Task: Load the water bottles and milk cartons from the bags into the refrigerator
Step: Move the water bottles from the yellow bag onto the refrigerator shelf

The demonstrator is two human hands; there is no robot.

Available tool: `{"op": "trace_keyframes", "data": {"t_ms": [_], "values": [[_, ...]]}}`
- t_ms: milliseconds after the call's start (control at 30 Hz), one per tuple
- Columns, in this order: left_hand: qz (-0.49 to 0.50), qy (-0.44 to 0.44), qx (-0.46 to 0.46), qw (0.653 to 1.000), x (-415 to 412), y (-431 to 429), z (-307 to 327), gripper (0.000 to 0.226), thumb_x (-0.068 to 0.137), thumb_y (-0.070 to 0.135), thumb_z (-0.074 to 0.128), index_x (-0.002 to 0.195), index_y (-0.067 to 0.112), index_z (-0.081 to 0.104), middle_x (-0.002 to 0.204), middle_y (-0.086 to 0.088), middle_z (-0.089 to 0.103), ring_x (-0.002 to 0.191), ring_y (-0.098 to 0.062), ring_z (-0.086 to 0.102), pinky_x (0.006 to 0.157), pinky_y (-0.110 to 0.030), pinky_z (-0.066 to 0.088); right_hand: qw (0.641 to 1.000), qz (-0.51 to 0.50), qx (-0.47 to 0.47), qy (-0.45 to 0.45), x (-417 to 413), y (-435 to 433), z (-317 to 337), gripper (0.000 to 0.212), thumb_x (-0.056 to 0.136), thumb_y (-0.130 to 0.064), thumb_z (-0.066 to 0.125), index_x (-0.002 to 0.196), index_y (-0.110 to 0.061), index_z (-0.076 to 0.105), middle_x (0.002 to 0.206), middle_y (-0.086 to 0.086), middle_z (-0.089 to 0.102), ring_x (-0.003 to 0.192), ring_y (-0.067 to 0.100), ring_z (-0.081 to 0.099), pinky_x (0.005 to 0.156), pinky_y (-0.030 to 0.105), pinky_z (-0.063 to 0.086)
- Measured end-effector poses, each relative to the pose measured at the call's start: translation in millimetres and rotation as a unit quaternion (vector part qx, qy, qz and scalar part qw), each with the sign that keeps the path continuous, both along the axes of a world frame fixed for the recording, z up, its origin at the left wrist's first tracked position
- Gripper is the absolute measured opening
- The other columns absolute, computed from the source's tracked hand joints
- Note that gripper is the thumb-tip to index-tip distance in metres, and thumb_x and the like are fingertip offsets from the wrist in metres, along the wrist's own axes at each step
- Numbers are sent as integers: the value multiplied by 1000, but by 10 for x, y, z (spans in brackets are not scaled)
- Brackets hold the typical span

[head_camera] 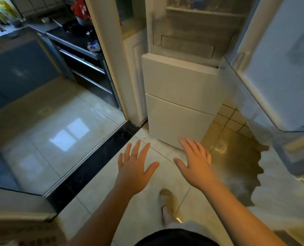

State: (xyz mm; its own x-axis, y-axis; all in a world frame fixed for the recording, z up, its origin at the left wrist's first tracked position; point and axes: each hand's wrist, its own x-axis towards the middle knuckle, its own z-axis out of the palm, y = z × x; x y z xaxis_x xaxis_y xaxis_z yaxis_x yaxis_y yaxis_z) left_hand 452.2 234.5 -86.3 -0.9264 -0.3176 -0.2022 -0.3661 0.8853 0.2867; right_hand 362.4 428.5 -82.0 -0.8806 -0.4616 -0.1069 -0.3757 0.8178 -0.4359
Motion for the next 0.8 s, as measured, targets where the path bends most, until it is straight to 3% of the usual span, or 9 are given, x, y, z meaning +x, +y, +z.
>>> {"op": "trace_keyframes", "data": {"t_ms": [200, 333, 567, 800], "values": [[-47, 39, 47, 997, 587, 608, -229, 69, 93, 70, 27, 153, 40, 16, 165, 6, 7, 152, -23, 0, 120, -49, 8, 999, -41, -5, -22, 752, 712, -96, 67, 97, -52, 43, 155, -34, 14, 162, -10, 13, 150, 18, 5, 118, 42, 8], [-91, 10, 85, 992, 794, 1131, -303, 67, 94, 67, 29, 153, 40, 14, 165, 7, 5, 151, -20, -4, 122, -49, 6, 996, -79, 5, -37, 1057, 1251, -146, 66, 97, -53, 42, 154, -38, 12, 162, -12, 11, 150, 17, 3, 118, 43, 8], [-188, -17, 77, 979, 653, 2368, -255, 67, 95, 67, 29, 154, 41, 9, 165, 8, -1, 151, -18, -10, 122, -49, 2, 988, -148, -7, -40, 1204, 2416, -178, 66, 97, -52, 46, 154, -36, 17, 161, -12, 16, 149, 18, 9, 118, 45, 15], [-229, -18, 73, 971, 458, 3866, -337, 68, 95, 68, 30, 154, 42, 8, 165, 8, 0, 151, -17, -10, 122, -46, 1, 979, -194, -46, -47, 1155, 3991, -296, 64, 93, -50, 48, 151, -31, 29, 155, -7, 33, 142, 20, 30, 114, 46, 29]]}}
